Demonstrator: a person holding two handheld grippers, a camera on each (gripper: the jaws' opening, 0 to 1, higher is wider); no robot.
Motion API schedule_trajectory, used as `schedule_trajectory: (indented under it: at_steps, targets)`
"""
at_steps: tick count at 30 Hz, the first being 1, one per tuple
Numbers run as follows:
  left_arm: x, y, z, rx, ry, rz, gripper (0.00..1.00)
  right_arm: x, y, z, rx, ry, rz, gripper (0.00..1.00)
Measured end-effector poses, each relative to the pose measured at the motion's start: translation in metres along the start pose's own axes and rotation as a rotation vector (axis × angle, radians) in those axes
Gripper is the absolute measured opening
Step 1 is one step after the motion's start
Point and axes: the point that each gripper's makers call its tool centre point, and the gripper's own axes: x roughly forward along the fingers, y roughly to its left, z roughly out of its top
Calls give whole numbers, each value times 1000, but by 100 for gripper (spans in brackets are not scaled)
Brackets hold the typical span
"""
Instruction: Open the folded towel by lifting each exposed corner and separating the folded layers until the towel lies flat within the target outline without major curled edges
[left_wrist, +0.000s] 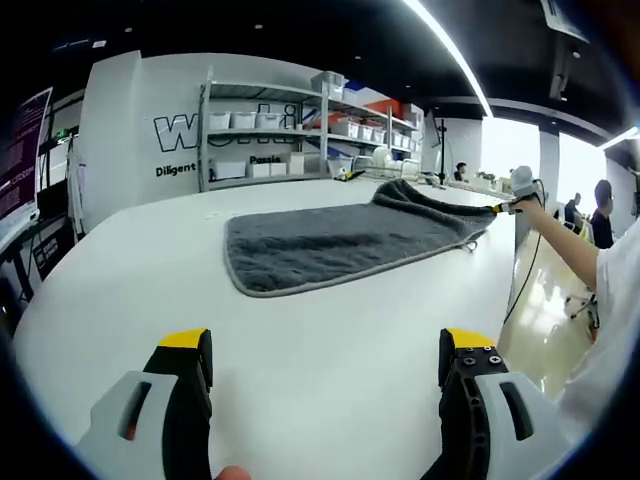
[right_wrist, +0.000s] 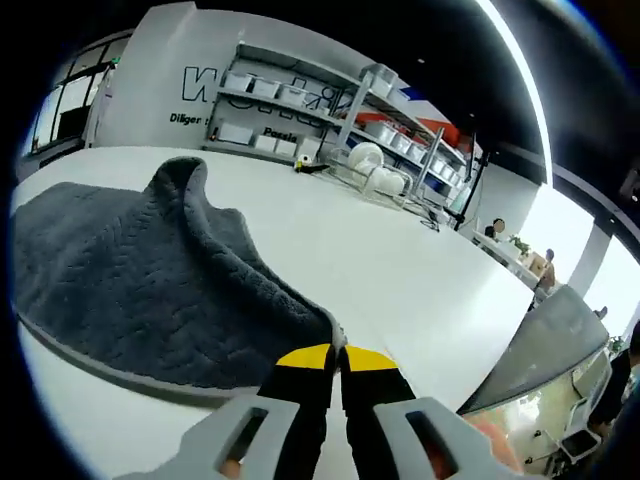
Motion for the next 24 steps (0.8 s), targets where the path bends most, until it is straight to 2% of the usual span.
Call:
schedule_trajectory:
  at_steps: [4, 12, 17, 18, 21, 24]
  targets:
    - [0, 0, -1, -1, 2, 1, 93, -5, -14, -17, 39, 28, -29, 0]
    - [0, -2, -2, 6, 8, -4, 93, -17, -15, -45, 93, 43, -19, 0]
    - [-1, -1, -1, 6, 6, -1, 93, -26, -13, -32, 126, -41, 16, 3]
    - [-1, -1, -1, 5, 6, -1, 93, -31, -10, -24, 148, -83, 35, 7]
    - [-1, -1, -2, 6, 10, 1, 93, -45, -7, -15, 165, -125, 53, 25]
    - [0, 0, -3, 6, 13, 3, 93, -60, 9, -3, 155, -161, 118, 38]
